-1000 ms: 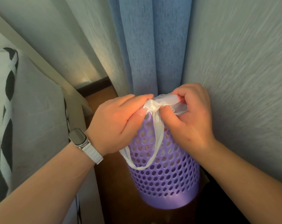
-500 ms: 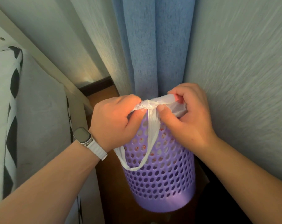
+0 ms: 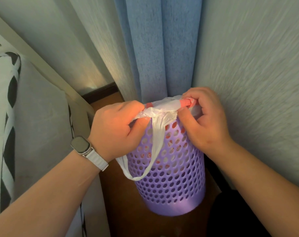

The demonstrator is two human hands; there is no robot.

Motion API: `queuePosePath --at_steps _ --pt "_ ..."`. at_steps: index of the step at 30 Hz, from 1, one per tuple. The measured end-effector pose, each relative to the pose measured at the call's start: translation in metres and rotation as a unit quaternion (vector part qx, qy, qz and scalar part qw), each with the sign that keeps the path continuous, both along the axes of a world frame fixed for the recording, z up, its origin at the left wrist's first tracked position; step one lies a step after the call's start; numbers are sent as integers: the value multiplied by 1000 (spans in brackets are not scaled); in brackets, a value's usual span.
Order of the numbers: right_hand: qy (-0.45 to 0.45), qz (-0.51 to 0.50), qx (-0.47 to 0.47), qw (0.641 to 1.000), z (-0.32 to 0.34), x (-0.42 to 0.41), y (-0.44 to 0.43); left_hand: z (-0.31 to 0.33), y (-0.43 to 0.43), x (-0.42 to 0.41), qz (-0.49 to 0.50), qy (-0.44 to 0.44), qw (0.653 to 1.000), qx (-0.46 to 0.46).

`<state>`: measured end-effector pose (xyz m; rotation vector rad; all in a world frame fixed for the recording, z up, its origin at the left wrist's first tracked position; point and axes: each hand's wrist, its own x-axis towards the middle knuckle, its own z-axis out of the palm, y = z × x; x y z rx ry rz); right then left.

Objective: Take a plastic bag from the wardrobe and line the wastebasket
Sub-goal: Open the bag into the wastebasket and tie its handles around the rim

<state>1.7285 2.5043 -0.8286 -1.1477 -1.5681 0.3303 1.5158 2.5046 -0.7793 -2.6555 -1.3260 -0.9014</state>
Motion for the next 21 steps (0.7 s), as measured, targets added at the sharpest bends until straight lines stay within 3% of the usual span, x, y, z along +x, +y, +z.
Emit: queuePosePath --at_steps 4,15,21 --pt "-19 -23 12 999 0 -1 -2 6 -4 5 1 44 999 8" --pt "-23 -39 -23 999 6 -20 -14 6 -13 23 27 36 999 30" --pt "-29 28 16 999 7 -11 -9 3 -8 14 19 31 998 55"
